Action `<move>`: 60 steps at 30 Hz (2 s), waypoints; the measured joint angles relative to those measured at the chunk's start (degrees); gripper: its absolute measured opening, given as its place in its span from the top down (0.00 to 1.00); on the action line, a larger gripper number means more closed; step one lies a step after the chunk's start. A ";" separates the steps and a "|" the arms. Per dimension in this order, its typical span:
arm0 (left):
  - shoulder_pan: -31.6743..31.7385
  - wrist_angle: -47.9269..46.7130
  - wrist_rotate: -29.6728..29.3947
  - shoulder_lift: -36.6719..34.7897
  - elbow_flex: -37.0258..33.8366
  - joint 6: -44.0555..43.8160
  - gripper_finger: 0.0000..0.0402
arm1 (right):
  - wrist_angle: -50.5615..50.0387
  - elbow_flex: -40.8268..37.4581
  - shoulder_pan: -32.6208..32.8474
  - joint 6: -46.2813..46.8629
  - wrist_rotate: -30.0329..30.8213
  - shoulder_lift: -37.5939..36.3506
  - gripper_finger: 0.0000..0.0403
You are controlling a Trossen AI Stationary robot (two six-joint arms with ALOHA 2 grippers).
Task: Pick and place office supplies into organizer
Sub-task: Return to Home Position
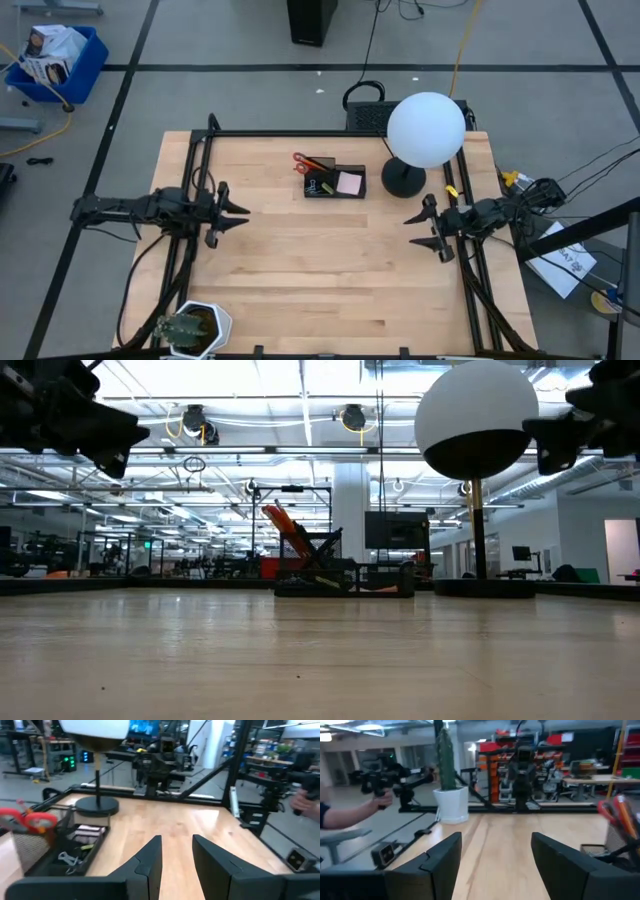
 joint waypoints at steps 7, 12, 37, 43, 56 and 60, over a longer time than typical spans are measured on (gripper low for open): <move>1.83 -1.21 0.45 0.04 -1.06 0.36 0.72 | 1.55 -1.15 -1.99 -0.97 -5.13 1.31 0.43; 2.57 -0.46 -2.31 0.05 -3.76 0.53 0.72 | 1.42 -1.20 -2.83 -1.26 -4.20 3.17 0.42; 2.86 2.57 -2.78 0.22 -4.94 0.11 0.72 | 1.23 -1.35 -2.77 -1.88 -4.25 3.80 0.43; 2.86 2.55 -2.79 0.22 -4.94 0.09 0.72 | 1.23 -1.37 -2.77 -1.88 -4.25 3.80 0.43; 2.86 2.50 -2.84 0.22 -4.96 0.07 0.72 | 1.21 -1.37 -2.77 -1.89 -4.25 3.80 0.43; 2.86 2.50 -2.86 0.22 -4.96 0.07 0.72 | 1.23 -1.37 -2.77 -1.88 -4.25 3.80 0.42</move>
